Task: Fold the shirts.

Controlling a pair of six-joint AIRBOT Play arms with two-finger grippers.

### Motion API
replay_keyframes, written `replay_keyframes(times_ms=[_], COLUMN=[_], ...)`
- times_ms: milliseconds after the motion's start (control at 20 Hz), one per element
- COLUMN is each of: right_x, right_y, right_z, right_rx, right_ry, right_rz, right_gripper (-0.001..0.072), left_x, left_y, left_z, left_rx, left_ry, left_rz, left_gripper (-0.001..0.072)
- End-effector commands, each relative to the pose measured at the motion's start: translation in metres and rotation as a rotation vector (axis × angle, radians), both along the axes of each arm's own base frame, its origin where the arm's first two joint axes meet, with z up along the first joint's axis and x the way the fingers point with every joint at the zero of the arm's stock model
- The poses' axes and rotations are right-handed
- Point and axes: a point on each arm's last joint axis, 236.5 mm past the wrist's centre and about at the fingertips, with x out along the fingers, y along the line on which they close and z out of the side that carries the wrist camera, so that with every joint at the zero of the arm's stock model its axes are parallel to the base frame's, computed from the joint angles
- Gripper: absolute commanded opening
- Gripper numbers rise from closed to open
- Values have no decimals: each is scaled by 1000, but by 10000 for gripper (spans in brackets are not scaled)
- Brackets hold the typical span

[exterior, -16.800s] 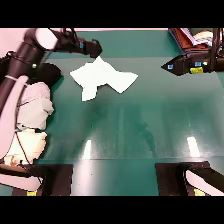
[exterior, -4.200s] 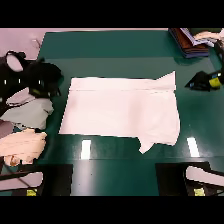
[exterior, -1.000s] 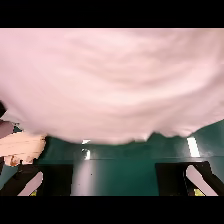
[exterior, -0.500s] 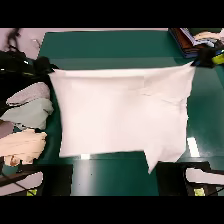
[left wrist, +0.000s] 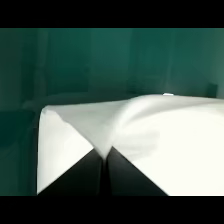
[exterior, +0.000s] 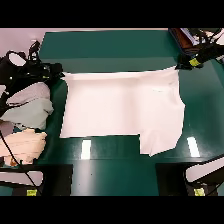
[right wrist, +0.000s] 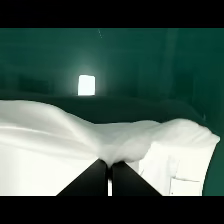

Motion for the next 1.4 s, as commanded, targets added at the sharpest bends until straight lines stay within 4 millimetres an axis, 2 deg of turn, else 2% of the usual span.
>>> replay_keyframes(times_ms=[0,150,250,300,350,400,450,550,650,750,800,900,1000,1100,1200,1350], right_x=[-13,-39,-49,-52,-53,-55,-58,-67,-86,-112,-125,-145,-160,-174,-180,-182], right_y=[-16,-19,-17,-12,-8,-6,-6,-5,-4,-1,1,5,12,20,27,30], right_z=[-22,-58,-74,-79,-80,-79,-75,-58,-35,-21,-16,-13,-14,-17,-15,-7], right_rx=[-75,-82,-65,-47,-19,3,24,48,76,103,116,133,140,144,141,133], right_ry=[59,131,146,152,160,168,171,158,157,156,154,144,134,143,141,115], right_rz=[-2,-20,-35,-37,-40,-44,-50,-20,26,33,27,20,26,36,50,57], right_gripper=[10,11,12,35,241,322,322,322,322,322,322,322,322,322,322,322], left_x=[-16,-29,-35,-37,-38,-37,-39,-54,-75,-110,-131,-177,-225,-259,-271,-267], left_y=[-4,-12,-19,-23,-25,-25,-22,-7,16,40,41,37,34,25,7,-13], left_z=[-20,-51,-67,-72,-74,-73,-71,-62,-49,-44,-47,-65,-96,-119,-128,-129], left_rx=[49,52,59,63,64,57,39,43,139,252,262,253,233,192,108,11], left_ry=[69,152,176,185,191,193,214,261,295,337,354,413,506,572,595,567], left_rz=[-94,-124,-156,-171,-176,-162,-126,-110,-127,-117,-120,-124,-115,-117,-115,-105], left_gripper=[21,22,22,23,49,372,564,550,550,551,551,551,551,551,551,550])
